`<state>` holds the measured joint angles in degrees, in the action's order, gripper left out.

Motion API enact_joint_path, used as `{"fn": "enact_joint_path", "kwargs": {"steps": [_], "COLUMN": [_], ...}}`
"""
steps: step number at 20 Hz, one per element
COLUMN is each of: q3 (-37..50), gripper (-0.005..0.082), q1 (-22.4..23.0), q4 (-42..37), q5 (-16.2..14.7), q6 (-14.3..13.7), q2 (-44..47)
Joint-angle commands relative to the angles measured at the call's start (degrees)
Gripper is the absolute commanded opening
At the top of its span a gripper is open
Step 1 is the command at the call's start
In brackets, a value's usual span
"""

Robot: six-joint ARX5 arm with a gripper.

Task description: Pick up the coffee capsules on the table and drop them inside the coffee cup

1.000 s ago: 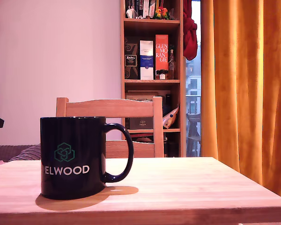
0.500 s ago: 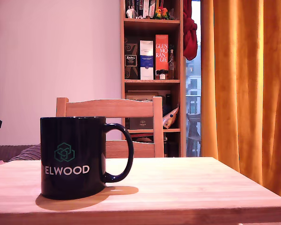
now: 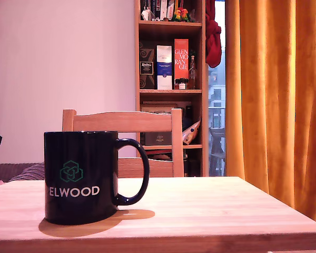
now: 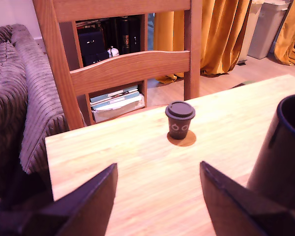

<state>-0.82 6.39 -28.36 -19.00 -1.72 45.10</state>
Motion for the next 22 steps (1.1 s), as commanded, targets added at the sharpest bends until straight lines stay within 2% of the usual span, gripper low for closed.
{"fn": "enact_joint_path", "kwargs": {"steps": [1, 10, 14, 19, 22], "q3": [0.07, -2.1, -4.94, -8.72, -11.13], "gripper": [0.048, 0.048, 0.0481, 0.048, 0.048], "q1": [0.13, 0.13, 0.13, 0.15, 0.15], "q4": [-0.44, -4.72, -4.7, -4.72, -6.99], "q5": [-0.07, -0.92, -3.1, -5.86, -6.73], "q6": [-0.28, -1.38, -1.92, -4.81, -4.96], "q2": [1.49, 9.9, 14.12, 21.0, 26.01]}}
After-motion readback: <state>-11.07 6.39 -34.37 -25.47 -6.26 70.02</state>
